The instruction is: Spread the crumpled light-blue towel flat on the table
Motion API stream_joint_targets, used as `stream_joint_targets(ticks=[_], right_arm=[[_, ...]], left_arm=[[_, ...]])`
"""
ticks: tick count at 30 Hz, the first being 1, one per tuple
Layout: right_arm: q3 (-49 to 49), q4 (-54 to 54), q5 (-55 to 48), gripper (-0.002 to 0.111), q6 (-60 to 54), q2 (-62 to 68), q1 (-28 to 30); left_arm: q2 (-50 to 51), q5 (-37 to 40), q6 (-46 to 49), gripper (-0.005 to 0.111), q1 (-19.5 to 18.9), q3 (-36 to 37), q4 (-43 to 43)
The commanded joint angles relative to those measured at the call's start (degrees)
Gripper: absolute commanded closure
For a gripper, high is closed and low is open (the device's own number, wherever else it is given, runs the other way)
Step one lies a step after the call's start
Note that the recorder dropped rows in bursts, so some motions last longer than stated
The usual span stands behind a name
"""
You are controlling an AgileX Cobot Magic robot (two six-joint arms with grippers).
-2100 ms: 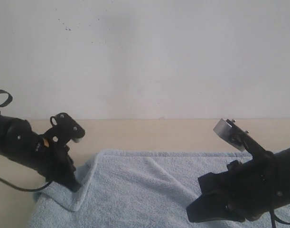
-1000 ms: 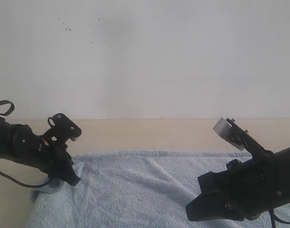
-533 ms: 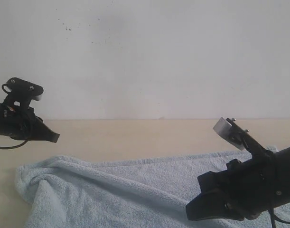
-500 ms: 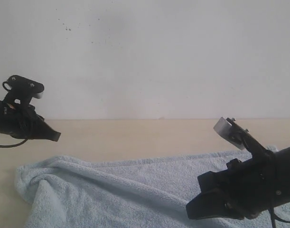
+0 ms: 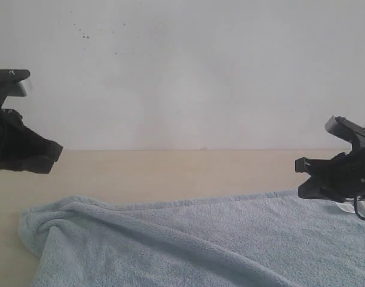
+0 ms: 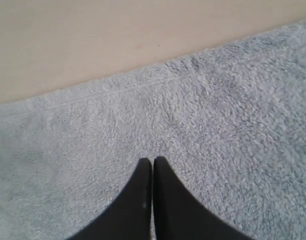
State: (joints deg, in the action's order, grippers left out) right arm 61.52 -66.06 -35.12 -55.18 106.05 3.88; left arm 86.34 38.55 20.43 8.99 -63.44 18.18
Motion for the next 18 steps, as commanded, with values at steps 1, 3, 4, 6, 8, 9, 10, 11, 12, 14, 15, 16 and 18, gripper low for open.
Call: stream_joint_targets(ticks=[1,3,4,6,8,9,10,11,12,14,15,16,18], right_arm=[[6.8,7.4,-4.9,0.109,4.4,5.8,2.8],[7.2,10.5,0.7,0.109,5.9,6.6,3.0],[7.2,11.1,4.4,0.109,5.8,6.7,3.3],[7.2,11.4,10.4,0.109,4.6,6.7,3.6],[7.2,11.4,14.8,0.109,2.6,6.9,3.7],[7.2,11.4,15.8,0.109,1.6,7.2,3.7],[7.2,11.4,17.0,0.109,0.6,7.8,3.7],[7.2,11.4,17.3,0.109,-0.2,8.5,3.7],[7.2,11.4,17.8,0.109,-1.1,9.0,3.7],[7.2,11.4,18.4,0.109,-3.0,10.9,3.7],[7.2,11.4,19.1,0.109,-3.5,11.9,3.7],[7.2,11.4,19.9,0.109,-3.8,12.8,3.7],[7.2,11.4,22.0,0.109,-3.8,14.0,3.7]], left_arm=[[-0.7,-0.1,0.3,0.103,0.2,4.9,0.7],[-0.7,-2.0,1.4,0.103,0.2,8.1,0.7],[-0.7,-3.0,1.8,0.103,0.2,9.7,0.8],[-0.7,-5.0,2.2,0.103,0.2,12.6,0.8],[-0.7,-7.2,2.2,0.103,0.2,14.7,2.9],[-0.7,-8.8,2.8,0.103,0.2,15.3,5.3],[-0.7,-9.5,4.5,0.103,0.2,15.3,7.8],[-0.7,-10.0,6.3,0.103,0.2,15.3,10.6],[-0.7,-10.0,9.3,0.103,0.2,15.3,13.7],[-0.7,-10.0,14.6,0.103,0.2,15.3,18.4],[-0.7,-10.0,17.4,0.103,0.2,15.3,20.6],[-0.7,-9.8,18.9,0.103,0.2,15.3,21.2],[-0.7,-9.6,20.4,0.103,0.2,15.3,21.5]])
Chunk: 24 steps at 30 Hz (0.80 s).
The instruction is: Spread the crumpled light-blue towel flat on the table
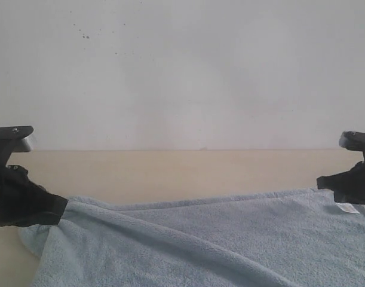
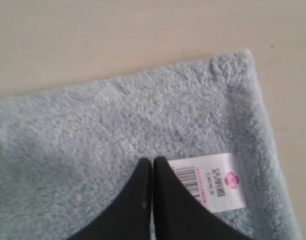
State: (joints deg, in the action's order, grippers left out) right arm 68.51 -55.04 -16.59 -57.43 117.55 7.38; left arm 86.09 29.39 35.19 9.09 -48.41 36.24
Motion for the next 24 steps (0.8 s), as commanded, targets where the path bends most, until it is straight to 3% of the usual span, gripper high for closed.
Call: stream_joint_targets(ticks=[1,11,24], right_arm=[[0.2,0.4,4.4,0.109,-1.6,3.0,0.2],[0.2,0.4,13.8,0.109,-2.7,5.1,0.2],[0.2,0.4,16.6,0.109,-5.7,11.8,0.5]], left_arm=[[-0.4,-0.4,5.8,0.103,0.1,0.3,3.4],[-0.4,-0.6,5.8,0.103,0.1,0.3,3.9],[-0.4,0.9,6.9,0.103,0.1,0.3,3.2]])
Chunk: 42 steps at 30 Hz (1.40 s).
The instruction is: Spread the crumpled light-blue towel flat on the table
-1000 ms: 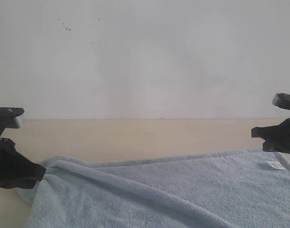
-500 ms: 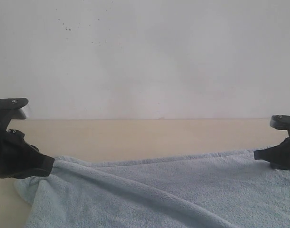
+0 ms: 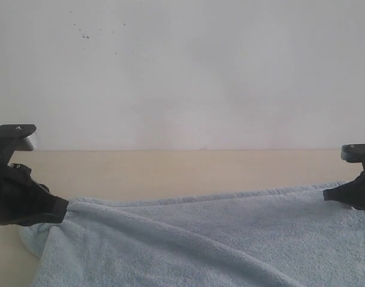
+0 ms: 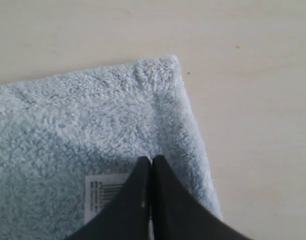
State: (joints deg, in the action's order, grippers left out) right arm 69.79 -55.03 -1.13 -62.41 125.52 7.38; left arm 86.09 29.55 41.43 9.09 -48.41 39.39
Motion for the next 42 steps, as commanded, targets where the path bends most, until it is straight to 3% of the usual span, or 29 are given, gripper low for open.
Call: stream_joint_targets(ticks=[1,6,12,16,19,20,23,30,34,38,42], right_arm=[[-1.1,0.4,2.3,0.109,-0.5,3.8,1.1],[-1.1,0.4,5.6,0.109,-0.4,3.8,7.9],[-1.0,-1.4,-6.3,0.109,3.9,3.7,19.6],[1.7,-8.2,-15.3,0.109,7.0,3.7,23.0],[5.2,-12.0,-25.3,0.109,6.7,3.7,22.7],[8.6,-14.8,-34.6,0.109,4.7,3.7,22.0],[13.9,-18.6,-46.6,0.109,2.2,2.2,20.1],[15.5,-22.7,-47.8,0.109,5.2,-7.3,15.8],[15.5,-21.8,-50.0,0.109,5.2,-10.6,9.0],[15.5,-16.5,-49.2,0.109,4.8,-13.1,2.3],[15.5,-16.4,-48.9,0.109,4.8,-14.8,1.6]], left_arm=[[-0.4,0.7,0.7,0.103,0.1,0.3,-0.1],[-0.4,0.6,0.7,0.103,0.1,0.3,-0.2],[-0.4,-1.7,0.7,0.103,0.1,0.3,-0.2],[0.4,-1.7,0.7,0.103,0.1,0.3,-0.2],[3.4,-1.5,2.1,0.103,0.1,0.3,-0.2],[6.4,-1.4,3.9,0.103,0.3,0.3,-0.2],[12.2,-2.5,7.3,0.103,0.3,0.3,0.5],[13.9,1.4,10.7,0.103,0.3,0.3,0.6],[16.3,1.9,10.7,0.103,0.3,1.7,0.6],[17.6,-2.3,6.7,0.103,0.3,4.3,0.5],[17.6,-3.7,5.3,0.103,0.3,8.0,0.2]])
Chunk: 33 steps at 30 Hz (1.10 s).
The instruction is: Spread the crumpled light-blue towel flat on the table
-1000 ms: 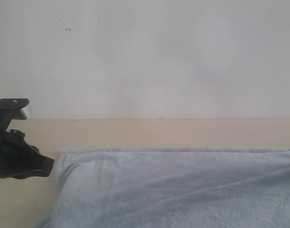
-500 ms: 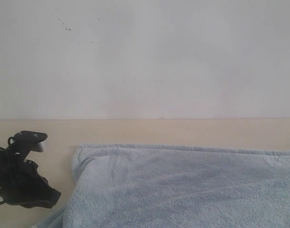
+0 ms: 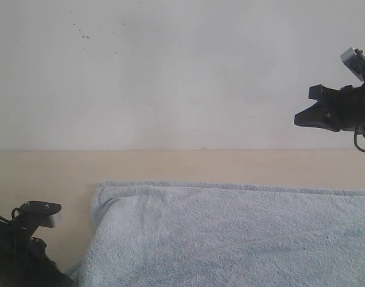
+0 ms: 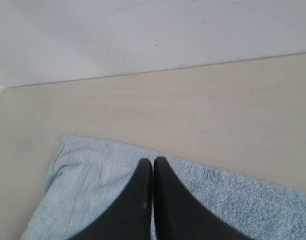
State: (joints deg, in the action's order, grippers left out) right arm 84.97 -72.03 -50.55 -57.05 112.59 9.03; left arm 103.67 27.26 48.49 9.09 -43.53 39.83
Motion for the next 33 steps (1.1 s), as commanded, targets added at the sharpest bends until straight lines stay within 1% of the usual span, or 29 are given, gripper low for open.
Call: stream_joint_targets(ticks=[1,9,12,17,20,27,30,33], right_arm=[[0.3,0.7,0.5,0.109,-0.6,-2.1,0.0],[0.3,0.8,0.1,0.109,0.5,-3.9,0.0],[0.3,0.7,-0.1,0.109,1.1,-4.1,0.0],[0.3,0.7,-1.5,0.109,1.6,-4.1,0.0],[0.3,0.7,-2.2,0.109,2.3,-4.1,0.0],[0.3,1.2,-4.4,0.109,3.7,-4.1,0.0],[0.3,6.9,-3.8,0.109,8.9,-4.1,0.0],[0.2,20.9,0.0,0.109,20.4,-4.1,-0.3]], left_arm=[[0.0,-1.8,-2.6,0.103,0.3,4.0,-0.2],[-0.4,-1.8,-8.8,0.103,0.3,10.8,-1.5],[-2.8,-4.2,-11.6,0.103,0.3,14.0,-1.5],[-11.5,-7.6,-16.0,0.103,0.3,18.9,-1.5],[-17.9,-8.4,-16.2,0.103,0.3,21.2,-1.5],[-28.5,-8.4,-15.8,0.103,0.3,21.5,0.3],[-34.2,-12.9,-15.8,0.103,0.3,21.5,0.6],[-36.9,-21.4,-14.9,0.103,0.3,21.3,1.5]])
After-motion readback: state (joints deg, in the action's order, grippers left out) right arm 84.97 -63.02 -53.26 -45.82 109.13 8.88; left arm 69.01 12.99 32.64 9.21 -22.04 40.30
